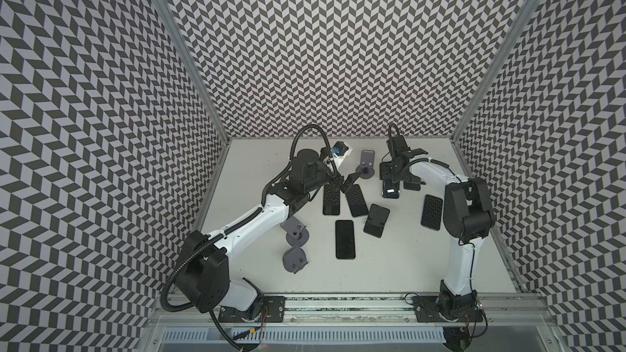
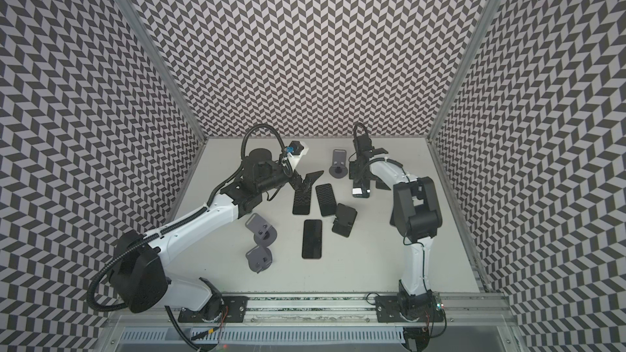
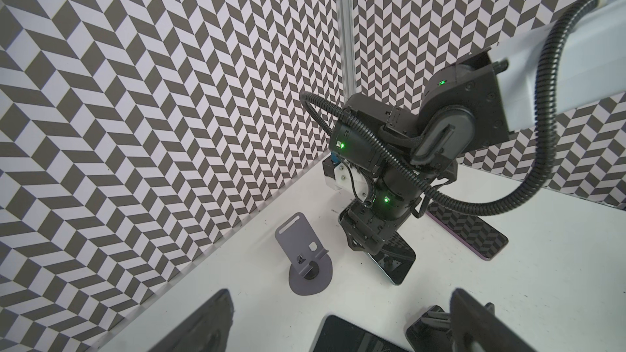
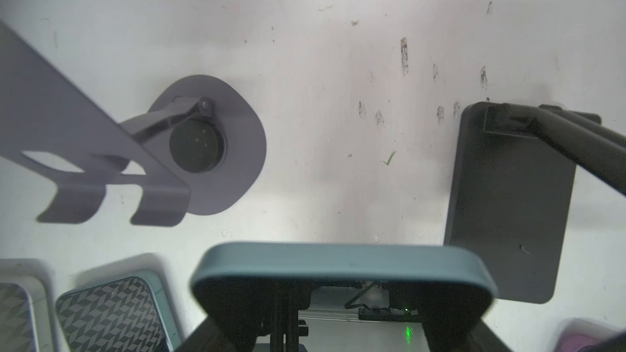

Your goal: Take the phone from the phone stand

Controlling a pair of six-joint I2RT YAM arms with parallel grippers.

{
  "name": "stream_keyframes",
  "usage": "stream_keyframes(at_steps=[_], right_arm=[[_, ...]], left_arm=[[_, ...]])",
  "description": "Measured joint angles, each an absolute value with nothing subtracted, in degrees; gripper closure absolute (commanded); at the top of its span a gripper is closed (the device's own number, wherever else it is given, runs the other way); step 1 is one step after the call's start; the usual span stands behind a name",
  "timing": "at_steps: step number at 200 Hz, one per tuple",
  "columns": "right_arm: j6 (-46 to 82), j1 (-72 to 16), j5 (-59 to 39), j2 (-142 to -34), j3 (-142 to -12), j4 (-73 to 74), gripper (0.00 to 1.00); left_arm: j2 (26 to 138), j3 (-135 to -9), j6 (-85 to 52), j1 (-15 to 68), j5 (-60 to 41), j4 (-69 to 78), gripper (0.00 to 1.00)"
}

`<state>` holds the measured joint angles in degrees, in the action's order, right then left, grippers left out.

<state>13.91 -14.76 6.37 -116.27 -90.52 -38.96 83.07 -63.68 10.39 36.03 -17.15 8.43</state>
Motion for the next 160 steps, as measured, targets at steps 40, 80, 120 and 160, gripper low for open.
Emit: stream_keyframes(at_steps=[40,80,120,160], right_arm=[[13.9,-14.7,6.3,-117.5,-91.5,-39.3,0.45],[13.9,-14.5,6.4,-118.5,-92.1,-39.4,0.44],[13.9,-14.4,6.3,-120.8,-93.0,-39.6,0.43],[13.9,-14.4,6.1,-122.5,-95.1,-40.8,0.41]], left_arm=[[83.2,-63.8,10.4,36.0,-16.8,8.3,0.0],[83.2,-63.8,10.4,36.0,-16.0,7.8,0.0],[83.2,-63.8,10.4,36.0,-15.2,6.4,0.0],[83.2,-63.8,10.4,36.0,-14.6,4.8,0.0]])
